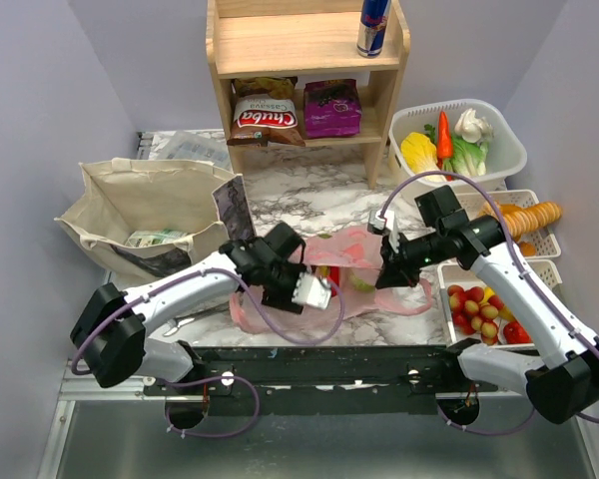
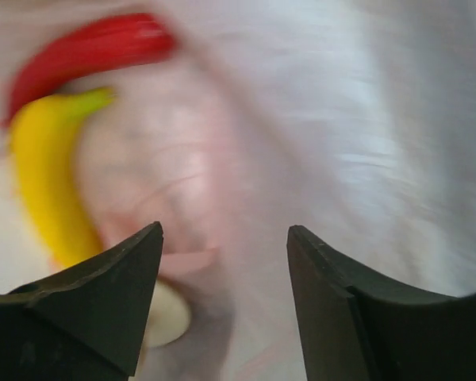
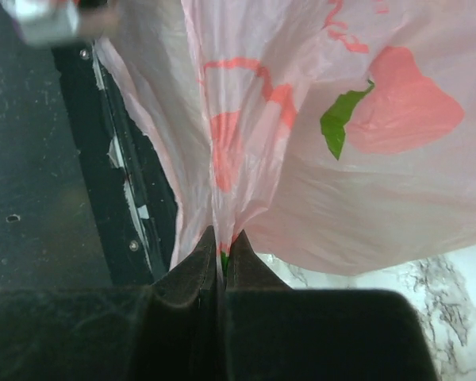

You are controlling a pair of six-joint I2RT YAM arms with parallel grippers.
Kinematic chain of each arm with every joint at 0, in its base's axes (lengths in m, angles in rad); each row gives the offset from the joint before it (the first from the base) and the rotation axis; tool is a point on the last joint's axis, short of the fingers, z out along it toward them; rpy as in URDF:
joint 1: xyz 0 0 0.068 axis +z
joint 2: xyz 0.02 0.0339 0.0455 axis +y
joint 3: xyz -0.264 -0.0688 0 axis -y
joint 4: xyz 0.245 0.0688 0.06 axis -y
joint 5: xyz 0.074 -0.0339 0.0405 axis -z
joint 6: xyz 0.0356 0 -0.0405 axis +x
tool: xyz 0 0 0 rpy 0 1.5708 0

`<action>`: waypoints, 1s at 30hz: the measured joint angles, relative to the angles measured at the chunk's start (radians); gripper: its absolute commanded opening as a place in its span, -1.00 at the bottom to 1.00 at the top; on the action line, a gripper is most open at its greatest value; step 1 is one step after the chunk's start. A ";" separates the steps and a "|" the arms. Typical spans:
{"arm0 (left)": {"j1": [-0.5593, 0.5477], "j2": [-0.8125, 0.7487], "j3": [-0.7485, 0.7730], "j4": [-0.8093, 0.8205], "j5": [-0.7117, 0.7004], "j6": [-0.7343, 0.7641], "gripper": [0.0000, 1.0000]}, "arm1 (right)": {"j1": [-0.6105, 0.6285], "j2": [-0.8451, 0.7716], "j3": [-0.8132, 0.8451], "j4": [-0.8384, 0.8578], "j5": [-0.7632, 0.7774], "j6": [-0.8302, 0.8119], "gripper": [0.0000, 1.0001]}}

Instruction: Untie the knot of the grocery bags and take out the mixed food

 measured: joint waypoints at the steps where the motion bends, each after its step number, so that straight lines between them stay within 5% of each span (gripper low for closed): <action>1: 0.036 0.000 0.035 0.023 0.006 -0.037 0.37 | 0.011 0.000 -0.006 0.003 0.002 0.007 -0.99; 11: 0.120 0.072 0.105 0.161 -0.058 -0.063 0.54 | 0.050 0.010 -0.017 0.057 0.013 0.093 -0.99; 16: 0.120 0.166 0.108 0.154 -0.106 -0.027 0.49 | 0.050 0.042 0.007 0.098 0.039 0.177 -0.99; 25: 0.061 0.098 0.127 0.229 0.003 0.095 0.37 | 0.050 0.071 0.055 0.140 0.063 0.249 -0.99; 30: 0.026 0.285 0.256 0.233 -0.019 0.171 0.54 | 0.050 0.087 0.076 0.140 0.067 0.261 -0.99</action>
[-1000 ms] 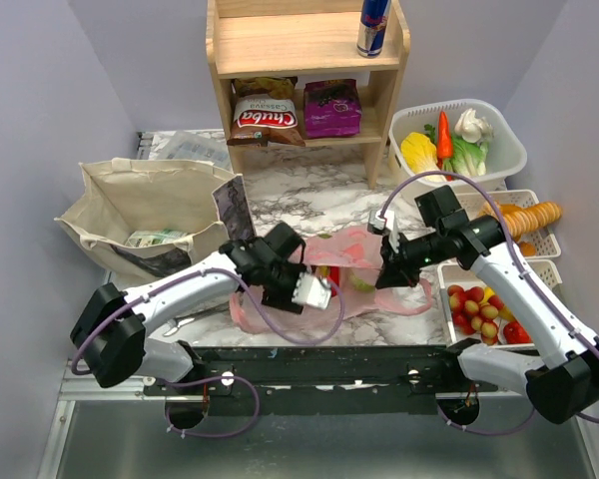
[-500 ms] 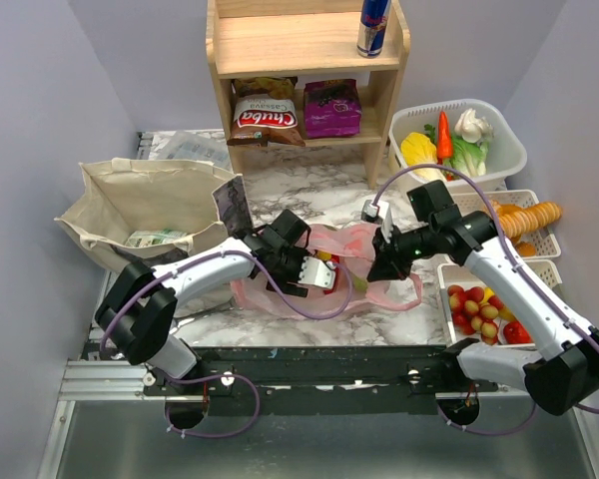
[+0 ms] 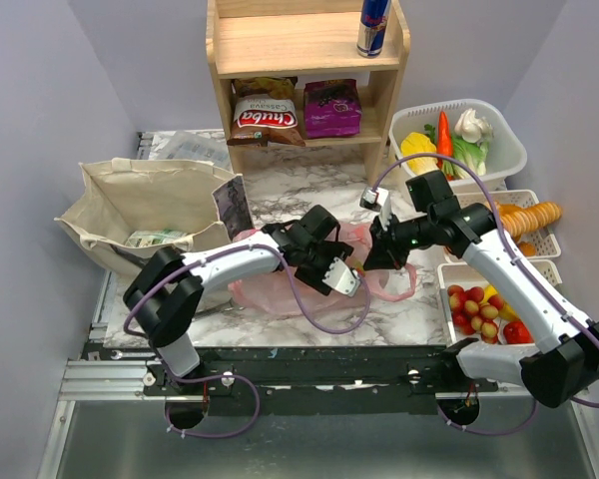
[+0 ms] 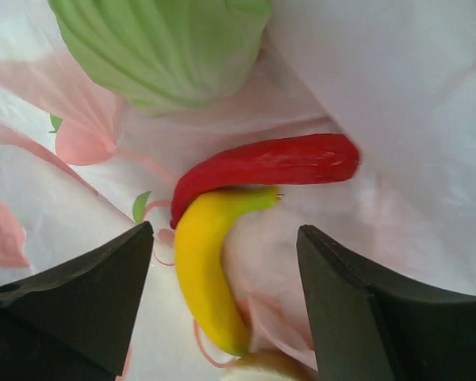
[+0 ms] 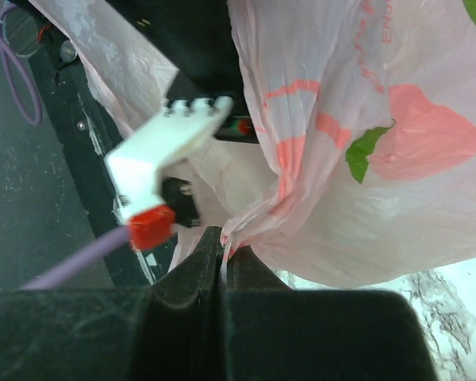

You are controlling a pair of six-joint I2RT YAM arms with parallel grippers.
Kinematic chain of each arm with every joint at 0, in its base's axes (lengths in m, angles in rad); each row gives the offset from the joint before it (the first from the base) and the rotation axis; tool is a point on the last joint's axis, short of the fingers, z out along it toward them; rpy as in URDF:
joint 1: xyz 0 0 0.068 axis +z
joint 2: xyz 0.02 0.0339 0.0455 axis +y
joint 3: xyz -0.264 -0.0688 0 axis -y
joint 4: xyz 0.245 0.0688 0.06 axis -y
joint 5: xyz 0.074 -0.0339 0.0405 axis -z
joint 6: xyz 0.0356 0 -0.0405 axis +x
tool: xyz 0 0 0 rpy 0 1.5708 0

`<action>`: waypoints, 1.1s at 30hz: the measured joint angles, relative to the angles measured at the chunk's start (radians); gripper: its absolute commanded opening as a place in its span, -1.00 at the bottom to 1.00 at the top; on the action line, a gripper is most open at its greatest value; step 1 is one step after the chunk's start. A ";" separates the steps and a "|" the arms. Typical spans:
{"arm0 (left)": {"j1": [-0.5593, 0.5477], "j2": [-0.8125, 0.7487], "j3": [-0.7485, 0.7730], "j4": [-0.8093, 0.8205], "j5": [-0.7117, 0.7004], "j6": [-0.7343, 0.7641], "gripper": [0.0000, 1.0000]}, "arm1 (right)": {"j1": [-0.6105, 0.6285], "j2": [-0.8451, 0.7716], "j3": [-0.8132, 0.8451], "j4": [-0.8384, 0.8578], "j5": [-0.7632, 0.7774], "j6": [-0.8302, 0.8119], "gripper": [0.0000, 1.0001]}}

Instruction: Untie the knot of the grocery bags and take out the mixed food

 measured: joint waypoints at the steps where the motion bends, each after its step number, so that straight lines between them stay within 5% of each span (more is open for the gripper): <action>1: 0.000 0.024 0.013 0.006 -0.013 0.015 0.56 | 0.000 0.000 0.002 0.000 0.000 0.000 -0.99; 13: -0.005 0.224 0.071 0.002 -0.175 0.282 0.54 | 0.000 0.009 0.011 -0.001 0.000 0.000 -0.99; 15: -0.005 0.257 0.127 -0.049 -0.176 0.304 0.41 | 0.000 0.009 0.011 -0.001 0.000 0.000 -0.99; 21: -0.005 0.380 0.310 -0.232 -0.182 0.330 -0.42 | 0.000 0.009 0.012 -0.001 0.016 0.000 -0.99; 25: -0.009 0.347 0.286 -0.258 -0.175 0.312 -0.82 | 0.000 0.009 0.012 0.000 0.032 0.000 -0.99; 28: -0.012 0.295 0.238 -0.275 -0.141 0.253 -1.00 | 0.000 0.009 0.011 0.007 0.046 0.005 -0.99; 33: -0.030 0.114 0.182 -0.271 -0.032 0.128 -1.00 | -0.002 0.011 0.010 0.030 0.066 0.043 -0.99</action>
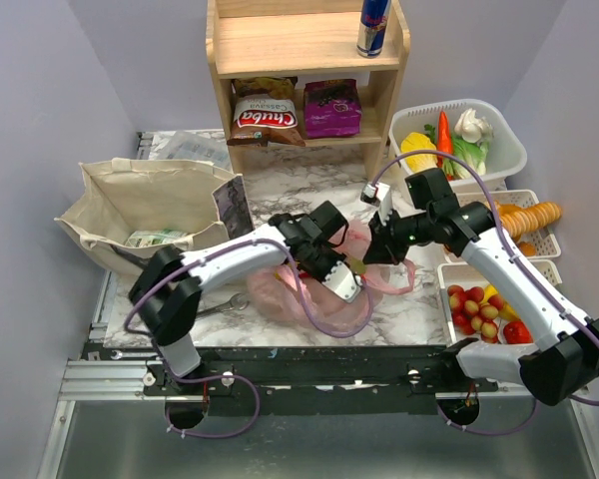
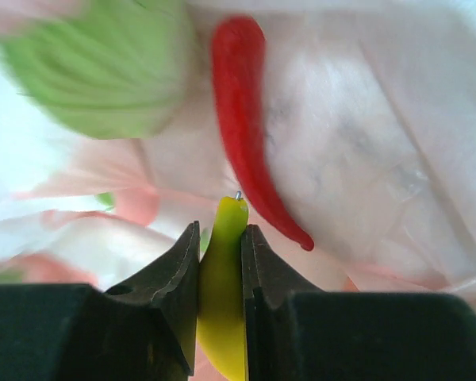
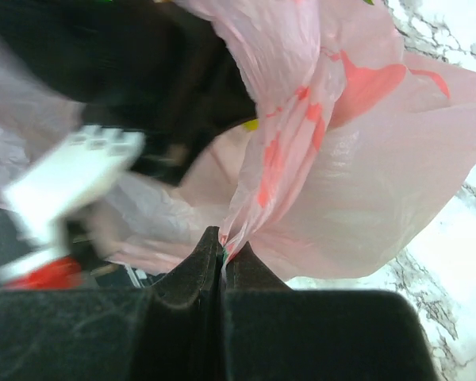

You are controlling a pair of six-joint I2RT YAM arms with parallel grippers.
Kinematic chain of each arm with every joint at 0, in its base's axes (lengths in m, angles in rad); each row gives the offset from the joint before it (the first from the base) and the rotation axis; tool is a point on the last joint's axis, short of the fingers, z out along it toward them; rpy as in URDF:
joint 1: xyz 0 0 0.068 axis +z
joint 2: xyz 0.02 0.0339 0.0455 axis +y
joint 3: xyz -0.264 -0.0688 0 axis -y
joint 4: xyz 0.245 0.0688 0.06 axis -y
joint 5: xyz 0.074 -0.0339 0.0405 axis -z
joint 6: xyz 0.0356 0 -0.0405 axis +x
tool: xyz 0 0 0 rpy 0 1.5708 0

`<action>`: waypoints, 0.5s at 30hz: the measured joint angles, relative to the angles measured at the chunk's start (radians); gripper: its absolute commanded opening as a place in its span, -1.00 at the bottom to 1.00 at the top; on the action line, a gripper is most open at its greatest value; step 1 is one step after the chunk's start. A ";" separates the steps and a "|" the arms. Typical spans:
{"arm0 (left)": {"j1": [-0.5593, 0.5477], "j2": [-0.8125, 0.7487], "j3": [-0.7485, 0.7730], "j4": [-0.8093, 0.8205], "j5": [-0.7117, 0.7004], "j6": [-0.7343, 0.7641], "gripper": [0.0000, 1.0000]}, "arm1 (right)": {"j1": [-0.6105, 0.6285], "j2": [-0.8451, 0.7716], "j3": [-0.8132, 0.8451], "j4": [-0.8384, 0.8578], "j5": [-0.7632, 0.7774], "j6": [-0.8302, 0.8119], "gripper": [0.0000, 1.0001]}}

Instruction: Untie the knot of the grocery bags and take out the mixed food

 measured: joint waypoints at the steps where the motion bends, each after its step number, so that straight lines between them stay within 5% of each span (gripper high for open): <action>1: -0.001 -0.033 -0.007 0.006 0.022 -0.016 -1.00 | -0.002 0.002 0.000 0.008 0.002 0.012 -0.99; 11: -0.005 -0.425 -0.223 0.306 0.311 -0.188 -1.00 | -0.006 0.045 0.014 0.057 0.002 0.100 -0.93; 13: -0.008 -0.433 -0.238 0.407 0.323 -0.270 -1.00 | -0.006 0.045 0.018 0.064 0.002 0.111 -0.77; 15: -0.011 -0.433 -0.237 0.520 0.312 -0.363 -1.00 | -0.006 0.045 0.024 0.065 0.002 0.121 -0.38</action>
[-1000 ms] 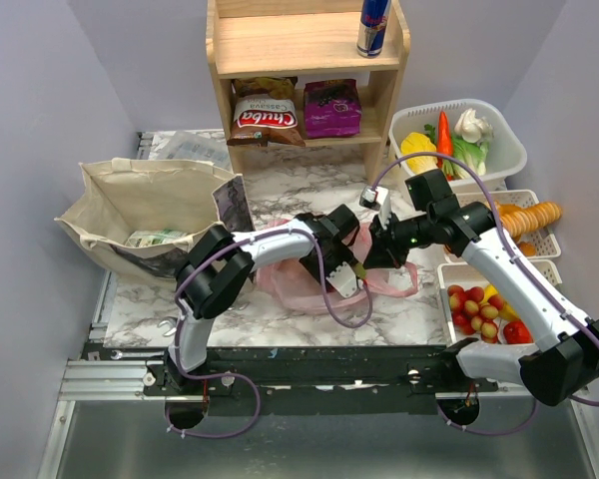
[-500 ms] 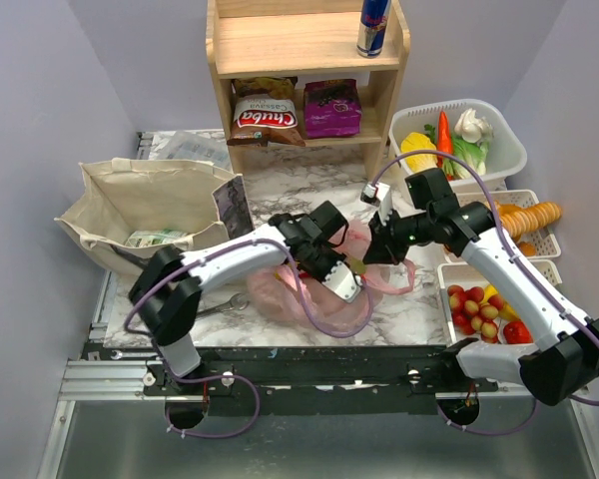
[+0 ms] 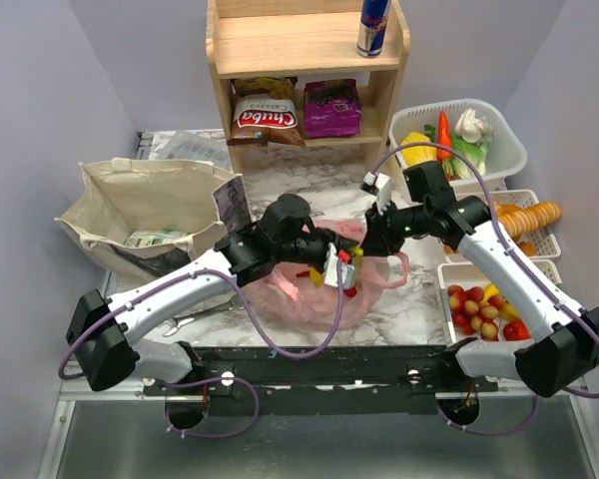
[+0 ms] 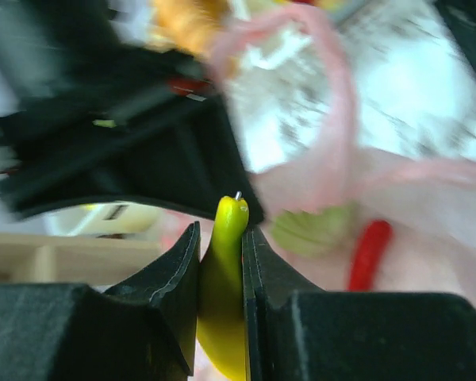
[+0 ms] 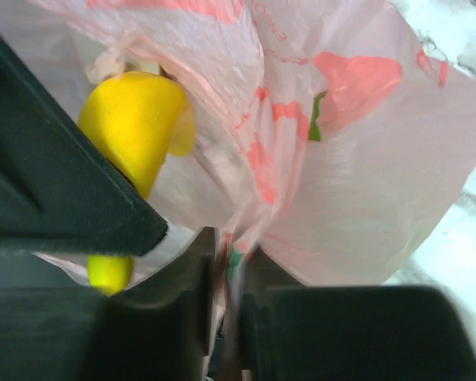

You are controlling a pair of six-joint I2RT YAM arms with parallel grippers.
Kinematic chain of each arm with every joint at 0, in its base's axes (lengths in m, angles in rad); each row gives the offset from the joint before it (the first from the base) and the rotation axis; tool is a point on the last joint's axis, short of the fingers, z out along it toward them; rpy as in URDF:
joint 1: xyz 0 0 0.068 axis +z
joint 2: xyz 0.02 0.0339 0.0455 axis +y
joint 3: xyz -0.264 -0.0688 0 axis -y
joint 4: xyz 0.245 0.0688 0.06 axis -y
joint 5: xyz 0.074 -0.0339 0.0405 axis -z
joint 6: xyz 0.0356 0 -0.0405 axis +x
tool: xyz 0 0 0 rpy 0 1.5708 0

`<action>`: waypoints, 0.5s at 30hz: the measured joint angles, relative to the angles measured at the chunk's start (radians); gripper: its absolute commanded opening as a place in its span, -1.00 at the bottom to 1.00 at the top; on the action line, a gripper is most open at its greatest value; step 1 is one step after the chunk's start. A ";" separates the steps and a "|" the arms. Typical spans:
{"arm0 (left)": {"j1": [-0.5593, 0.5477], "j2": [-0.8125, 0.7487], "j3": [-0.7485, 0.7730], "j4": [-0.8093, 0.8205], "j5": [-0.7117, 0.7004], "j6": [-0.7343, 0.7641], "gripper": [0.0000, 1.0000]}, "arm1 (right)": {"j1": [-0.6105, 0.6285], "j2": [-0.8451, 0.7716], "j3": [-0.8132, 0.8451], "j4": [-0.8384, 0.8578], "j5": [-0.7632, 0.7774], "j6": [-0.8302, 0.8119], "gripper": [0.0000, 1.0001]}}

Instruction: Untie the knot of the grocery bags and take out the mixed food

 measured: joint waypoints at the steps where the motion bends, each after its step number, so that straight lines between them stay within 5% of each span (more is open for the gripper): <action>1: -0.003 -0.001 0.000 0.078 -0.021 -0.051 -1.00 | 0.000 0.001 0.010 0.000 0.001 0.003 -0.08; 2: -0.005 -0.001 0.000 0.145 -0.054 -0.082 -1.00 | 0.000 0.001 0.018 0.001 0.001 0.012 0.17; 4: -0.008 -0.005 -0.006 0.267 -0.112 -0.152 -1.00 | -0.007 0.002 0.047 0.010 0.027 0.023 0.37; 10: -0.019 -0.021 -0.011 0.491 -0.250 -0.227 -1.00 | -0.061 0.000 0.160 0.079 0.065 0.064 0.62; 15: -0.018 -0.029 0.053 0.480 -0.267 -0.324 -1.00 | -0.066 -0.044 0.171 0.159 0.066 0.095 0.72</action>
